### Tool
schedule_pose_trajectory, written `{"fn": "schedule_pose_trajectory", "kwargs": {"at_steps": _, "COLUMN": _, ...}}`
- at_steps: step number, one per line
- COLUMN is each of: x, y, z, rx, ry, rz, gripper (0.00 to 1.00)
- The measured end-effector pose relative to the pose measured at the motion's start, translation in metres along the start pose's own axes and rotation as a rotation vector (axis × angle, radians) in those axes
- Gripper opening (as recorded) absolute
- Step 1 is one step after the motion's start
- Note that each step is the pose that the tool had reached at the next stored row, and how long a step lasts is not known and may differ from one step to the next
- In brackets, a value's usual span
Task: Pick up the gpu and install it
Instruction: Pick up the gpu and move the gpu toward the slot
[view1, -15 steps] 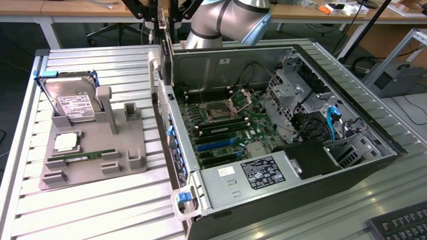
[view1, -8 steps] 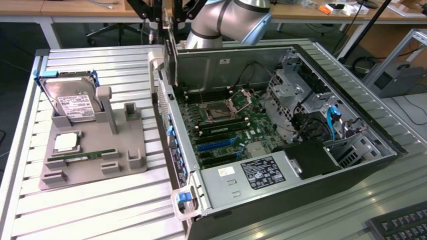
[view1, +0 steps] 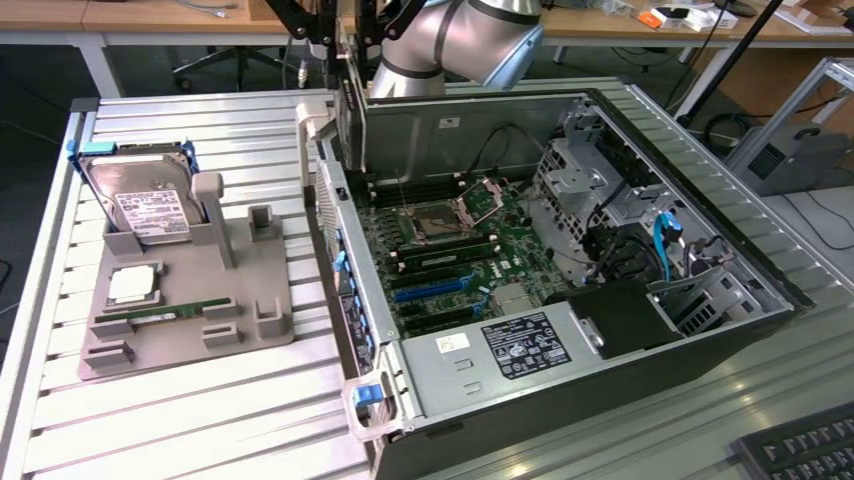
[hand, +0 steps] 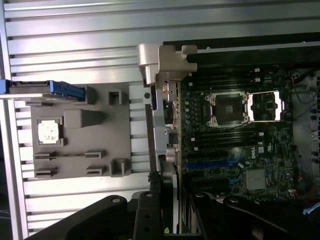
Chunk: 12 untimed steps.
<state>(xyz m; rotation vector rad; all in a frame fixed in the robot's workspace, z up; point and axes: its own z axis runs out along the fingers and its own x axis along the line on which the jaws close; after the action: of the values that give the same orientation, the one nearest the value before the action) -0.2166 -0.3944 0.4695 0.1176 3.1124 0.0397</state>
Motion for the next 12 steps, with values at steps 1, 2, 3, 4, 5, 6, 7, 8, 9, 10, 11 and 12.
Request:
{"fn": "schedule_pose_trajectory", "kwargs": {"at_steps": 1, "x": -0.0012, "y": 0.0001, "z": 0.0002, "rx": 0.0009, "ry": -0.0001, "rz": 0.0, "gripper": 0.27}}
{"fn": "schedule_pose_trajectory", "kwargs": {"at_steps": 2, "x": -0.0033, "y": 0.0002, "z": 0.0004, "rx": 0.002, "ry": -0.0002, "rz": 0.0, "gripper": 0.27}}
{"fn": "schedule_pose_trajectory", "kwargs": {"at_steps": 3, "x": -0.0041, "y": 0.0003, "z": 0.0005, "rx": 0.0024, "ry": -0.0003, "rz": 0.0, "gripper": 0.27}}
{"fn": "schedule_pose_trajectory", "kwargs": {"at_steps": 4, "x": -0.0049, "y": 0.0004, "z": 0.0005, "rx": 0.003, "ry": -0.0003, "rz": 0.0, "gripper": 0.27}}
{"fn": "schedule_pose_trajectory", "kwargs": {"at_steps": 5, "x": -0.0057, "y": 0.0004, "z": 0.0006, "rx": 0.0034, "ry": -0.0003, "rz": 0.0, "gripper": 0.27}}
{"fn": "schedule_pose_trajectory", "kwargs": {"at_steps": 6, "x": -0.0065, "y": 0.0005, "z": 0.0006, "rx": 0.004, "ry": -0.0003, "rz": 0.0, "gripper": 0.27}}
{"fn": "schedule_pose_trajectory", "kwargs": {"at_steps": 7, "x": -0.0072, "y": 0.0005, "z": 0.0007, "rx": 0.0044, "ry": -0.0003, "rz": 0.0, "gripper": 0.27}}
{"fn": "schedule_pose_trajectory", "kwargs": {"at_steps": 8, "x": -0.0079, "y": 0.0006, "z": 0.0008, "rx": 0.0048, "ry": -0.0004, "rz": 0.0, "gripper": 0.27}}
{"fn": "schedule_pose_trajectory", "kwargs": {"at_steps": 9, "x": -0.0087, "y": 0.0006, "z": 0.0008, "rx": 0.0052, "ry": -0.0005, "rz": 0.0, "gripper": 0.27}}
{"fn": "schedule_pose_trajectory", "kwargs": {"at_steps": 10, "x": -0.0094, "y": 0.0007, "z": 0.0009, "rx": 0.0057, "ry": -0.0004, "rz": 0.0, "gripper": 0.27}}
{"fn": "schedule_pose_trajectory", "kwargs": {"at_steps": 11, "x": -0.0101, "y": 0.0008, "z": 0.0009, "rx": 0.006, "ry": -0.0005, "rz": 0.0, "gripper": 0.27}}
{"fn": "schedule_pose_trajectory", "kwargs": {"at_steps": 12, "x": -0.0107, "y": 0.0008, "z": 0.001, "rx": 0.0064, "ry": -0.0005, "rz": 0.0, "gripper": 0.27}}
